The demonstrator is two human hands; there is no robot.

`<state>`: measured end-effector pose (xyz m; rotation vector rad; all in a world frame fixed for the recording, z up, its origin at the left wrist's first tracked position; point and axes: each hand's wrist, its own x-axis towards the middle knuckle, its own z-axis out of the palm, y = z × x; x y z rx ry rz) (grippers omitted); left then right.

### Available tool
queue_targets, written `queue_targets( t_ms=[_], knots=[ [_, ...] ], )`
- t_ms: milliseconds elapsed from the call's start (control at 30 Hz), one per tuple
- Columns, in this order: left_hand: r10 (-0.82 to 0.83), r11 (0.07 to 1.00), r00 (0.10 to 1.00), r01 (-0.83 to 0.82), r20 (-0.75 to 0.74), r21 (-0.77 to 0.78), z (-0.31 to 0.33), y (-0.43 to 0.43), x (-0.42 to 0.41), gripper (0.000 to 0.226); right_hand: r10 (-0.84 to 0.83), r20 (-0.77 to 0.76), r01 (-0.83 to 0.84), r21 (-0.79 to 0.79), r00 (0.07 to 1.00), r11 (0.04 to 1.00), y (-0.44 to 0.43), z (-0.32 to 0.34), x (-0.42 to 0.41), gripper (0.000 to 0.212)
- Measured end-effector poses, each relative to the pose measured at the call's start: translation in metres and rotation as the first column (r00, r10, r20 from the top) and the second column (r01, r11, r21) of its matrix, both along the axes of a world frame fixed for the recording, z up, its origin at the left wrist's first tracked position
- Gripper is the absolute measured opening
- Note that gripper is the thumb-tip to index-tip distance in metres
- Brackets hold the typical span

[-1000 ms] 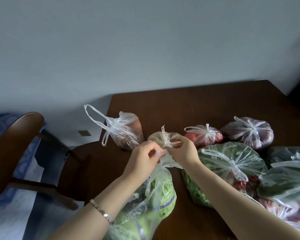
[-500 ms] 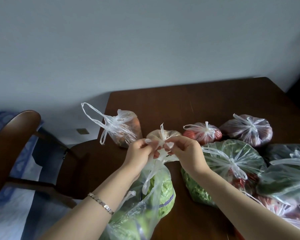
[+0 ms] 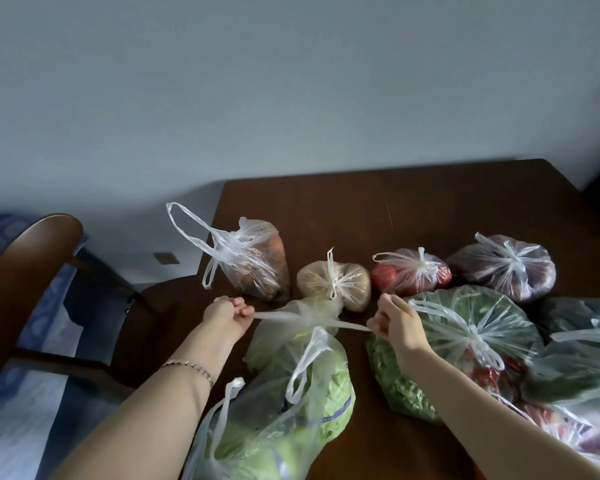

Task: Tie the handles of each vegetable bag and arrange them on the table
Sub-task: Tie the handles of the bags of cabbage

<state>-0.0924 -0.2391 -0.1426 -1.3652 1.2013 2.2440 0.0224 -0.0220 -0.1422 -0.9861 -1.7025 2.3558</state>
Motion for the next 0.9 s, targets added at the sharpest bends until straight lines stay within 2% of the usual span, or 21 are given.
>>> queue_targets(
  t_ms=[100,167,233,300,367,433,467,500,600,633,667,733,800,900],
  knots=[
    [-0.205,0.965,0.978,0.196,-0.038,-0.177,-0.011,0.001,0.004,0.039,-0.052,0.131,0.044,0.064,0.990,0.997,0.006,-0.013,-0.002,0.041],
    [-0.452,0.839,0.889,0.394,-0.078,-0.375,-0.006,0.010,0.010,0.035,-0.087,0.179,0.064,0.128,0.980,0.990,0.005,-0.014,-0.008,0.038],
    [-0.703,0.584,0.710,0.535,-0.050,-0.610,0.010,0.019,0.017,0.033,-0.069,0.134,0.040,0.205,0.989,0.978,0.004,-0.003,-0.017,0.036],
    [-0.881,0.342,0.472,0.591,-0.031,-0.731,0.035,0.029,0.026,0.029,0.025,0.001,-0.024,0.230,1.000,0.973,-0.001,0.022,-0.027,0.037],
    [-0.974,0.202,0.215,0.696,-0.069,-0.689,0.053,0.040,0.035,0.027,0.153,-0.139,-0.118,0.232,0.978,0.966,-0.011,0.050,-0.036,0.036],
    [-0.981,0.160,0.067,0.815,-0.183,-0.557,0.061,0.047,0.042,0.026,0.294,-0.224,-0.227,0.283,0.929,0.932,-0.024,0.067,-0.043,0.034],
    [-0.976,0.160,0.053,0.836,-0.213,-0.525,0.061,0.048,0.044,0.024,0.347,-0.238,-0.262,0.327,0.907,0.908,-0.028,0.070,-0.044,0.034],
    [-0.972,0.191,0.083,0.826,-0.220,-0.530,0.061,0.048,0.045,0.022,0.368,-0.248,-0.267,0.361,0.896,0.894,-0.031,0.068,-0.045,0.033],
    [-0.902,0.429,0.322,0.740,-0.287,-0.517,0.060,0.046,0.045,0.028,0.235,-0.233,-0.157,0.311,0.943,0.937,-0.030,0.048,-0.044,0.016],
    [-0.866,0.498,0.375,0.717,-0.332,-0.488,0.059,0.045,0.044,0.038,0.220,-0.196,-0.151,0.315,0.956,0.937,-0.028,0.040,-0.043,0.019],
    [-0.847,0.527,0.391,0.705,-0.359,-0.474,0.058,0.044,0.044,0.050,0.275,-0.132,-0.212,0.363,0.952,0.907,-0.028,0.033,-0.039,0.023],
    [-0.857,0.511,0.371,0.701,-0.358,-0.497,0.060,0.043,0.047,0.063,0.476,-0.019,-0.408,0.485,0.879,0.774,-0.035,0.019,-0.032,0.025],
    [-0.872,0.484,0.339,0.708,-0.352,-0.515,0.062,0.044,0.050,0.064,0.580,0.006,-0.486,0.553,0.815,0.677,-0.047,0.014,-0.027,0.019],
    [-0.865,0.498,0.357,0.700,-0.353,-0.512,0.063,0.045,0.051,0.061,0.552,0.013,-0.448,0.600,0.833,0.662,-0.054,0.010,-0.032,0.020]
  ],
)
